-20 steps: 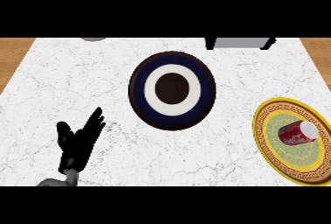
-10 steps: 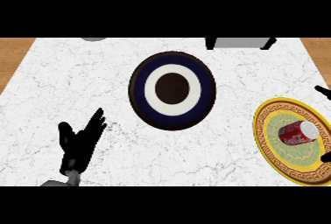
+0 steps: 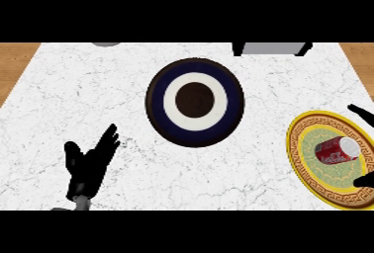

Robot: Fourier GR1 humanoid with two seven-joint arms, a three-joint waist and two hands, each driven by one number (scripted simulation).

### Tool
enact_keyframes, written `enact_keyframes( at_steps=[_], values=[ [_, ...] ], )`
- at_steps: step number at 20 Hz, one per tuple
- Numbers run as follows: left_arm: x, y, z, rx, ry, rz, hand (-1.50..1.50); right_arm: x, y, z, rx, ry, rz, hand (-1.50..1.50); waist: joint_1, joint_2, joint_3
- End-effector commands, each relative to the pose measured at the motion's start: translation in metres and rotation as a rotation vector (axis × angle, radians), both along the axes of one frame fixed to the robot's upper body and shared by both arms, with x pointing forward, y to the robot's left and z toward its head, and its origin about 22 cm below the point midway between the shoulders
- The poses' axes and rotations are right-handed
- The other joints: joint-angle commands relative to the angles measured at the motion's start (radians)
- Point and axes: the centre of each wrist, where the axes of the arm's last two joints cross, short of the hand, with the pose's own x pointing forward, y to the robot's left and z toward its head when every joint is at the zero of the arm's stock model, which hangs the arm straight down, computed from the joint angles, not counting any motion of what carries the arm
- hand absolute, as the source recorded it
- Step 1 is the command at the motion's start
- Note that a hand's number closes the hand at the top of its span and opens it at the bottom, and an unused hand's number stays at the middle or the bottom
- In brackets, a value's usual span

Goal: Pick the can from the plate and place it in the plate

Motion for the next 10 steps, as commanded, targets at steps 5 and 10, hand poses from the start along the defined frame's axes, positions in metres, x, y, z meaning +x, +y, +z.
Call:
enact_keyframes(
  at_steps=[5,10],
  values=[
    [-0.003,0.012,-0.003,-0.006,0.010,0.015,0.00,-0.009,0.013,-0.015,-0.062,0.027,-0.015,-1.50,-0.002,0.000,-0.001],
    [0.011,0.010,0.019,-0.001,-0.002,0.000,0.00,0.022,0.026,-0.031,-0.045,0.040,0.006,-1.50,0.003,0.001,0.000]
  ],
)
